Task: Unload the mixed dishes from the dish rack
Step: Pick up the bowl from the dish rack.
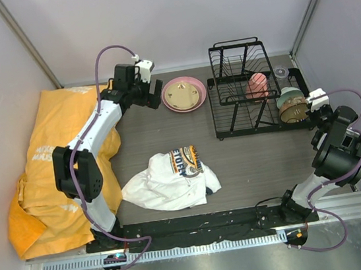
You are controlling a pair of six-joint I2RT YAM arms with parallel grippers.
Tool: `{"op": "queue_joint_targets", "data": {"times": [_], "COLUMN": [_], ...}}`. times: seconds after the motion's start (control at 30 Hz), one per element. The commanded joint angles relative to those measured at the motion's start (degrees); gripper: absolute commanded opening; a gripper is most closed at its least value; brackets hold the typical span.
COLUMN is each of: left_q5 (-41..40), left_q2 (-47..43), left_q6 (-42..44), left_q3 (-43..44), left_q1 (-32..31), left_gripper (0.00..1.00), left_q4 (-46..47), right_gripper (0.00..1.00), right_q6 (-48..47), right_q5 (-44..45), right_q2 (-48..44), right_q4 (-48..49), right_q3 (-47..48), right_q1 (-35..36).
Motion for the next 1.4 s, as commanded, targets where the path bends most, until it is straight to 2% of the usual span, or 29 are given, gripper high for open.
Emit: {"op": "queue_joint_targets", "data": {"times": [0.0,0.5,0.73,1.17,1.37], "left_q5": [-0.85,-1.11,-0.76,-0.23,-0.23], "left_q2": [-0.19,0.33,0.51,1.56,1.48], "left_q6": [0.82,1.87,1.35,0.47,0.47], "left_q3": [0.62,-0.52,-0.43,1.24,1.94], "left_q1": [0.24,0.24,0.24,0.15,0.24], "left_gripper": [1.0,1.0,1.0,1.0,1.0], "left_q4": [2.13,3.89,4.33,3.36,2.92], "right_gripper": [0.01,0.01,0.01,0.01,0.01], "right_q6": [4.33,13.47,15.49,15.76,15.49], "right_q5": [-0.52,2.29,4.23,3.18,1.33], "right_q2": [-1.41,-4.84,-4.58,-5.1,-8.7], "right_q4": [5.83,5.56,10.3,10.4,7.5], "right_q3": [2.75,6.88,6.18,6.09,5.3], "right_q1": [0.22,0.22,0.22,0.13,0.13]}}
